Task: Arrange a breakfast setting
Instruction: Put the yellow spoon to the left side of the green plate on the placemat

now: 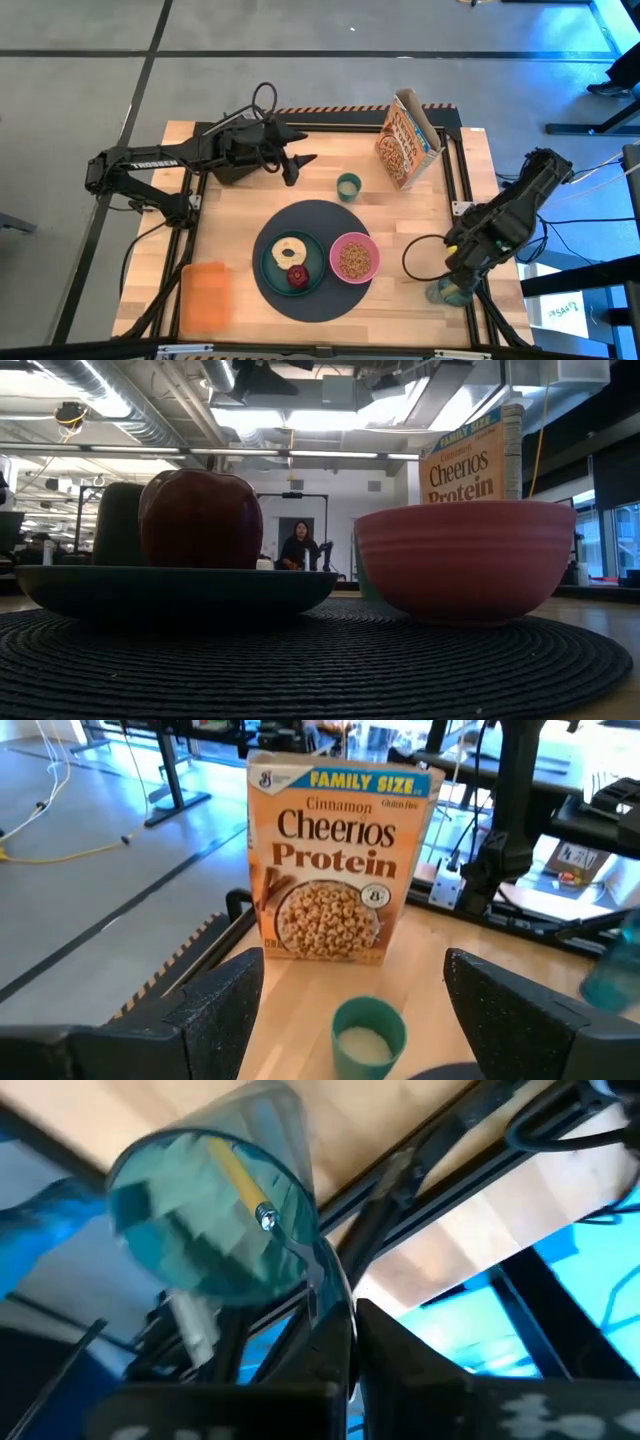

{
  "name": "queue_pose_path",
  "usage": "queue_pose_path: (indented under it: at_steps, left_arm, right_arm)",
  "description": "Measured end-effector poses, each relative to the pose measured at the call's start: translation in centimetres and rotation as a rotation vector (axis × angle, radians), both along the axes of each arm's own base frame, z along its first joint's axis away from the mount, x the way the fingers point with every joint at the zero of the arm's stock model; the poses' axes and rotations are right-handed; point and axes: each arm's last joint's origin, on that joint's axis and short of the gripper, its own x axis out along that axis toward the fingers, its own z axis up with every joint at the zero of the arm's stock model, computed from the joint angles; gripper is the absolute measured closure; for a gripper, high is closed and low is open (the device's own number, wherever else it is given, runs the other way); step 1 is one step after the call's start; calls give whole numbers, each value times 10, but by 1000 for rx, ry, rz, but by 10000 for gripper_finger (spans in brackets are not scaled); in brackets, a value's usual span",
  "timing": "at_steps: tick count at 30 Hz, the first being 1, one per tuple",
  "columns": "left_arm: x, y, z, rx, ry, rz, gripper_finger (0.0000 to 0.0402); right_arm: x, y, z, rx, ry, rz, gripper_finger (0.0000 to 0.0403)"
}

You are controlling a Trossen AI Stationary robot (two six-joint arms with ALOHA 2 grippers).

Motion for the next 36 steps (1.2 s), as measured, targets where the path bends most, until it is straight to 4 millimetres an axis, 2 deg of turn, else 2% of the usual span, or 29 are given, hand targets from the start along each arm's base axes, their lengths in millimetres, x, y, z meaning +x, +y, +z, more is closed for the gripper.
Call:
queue_pose_path:
  at_steps: [8,11,18,25,32,36]
  left_arm:
    - [2,-1,5,2,-56,-30,124]
    - [2,-1,5,-19,-62,-43,134]
    - [2,-4,5,-64,-80,-40,145]
    - [3,-7,5,-93,-87,-79,145]
    - [4,-11,5,-291,-141,-153,147]
    - [9,-14,7,-450,-195,-257,161]
  right_arm:
    - [-3,-5,56,116,-202,-15,401]
    - [-6,-11,67,115,-276,-42,401]
    - [-9,-15,65,97,-275,-76,402]
    - [-18,-25,70,105,-330,-89,402]
    - [-28,-38,76,107,-436,-41,403]
    - [-19,-42,78,59,-584,77,403]
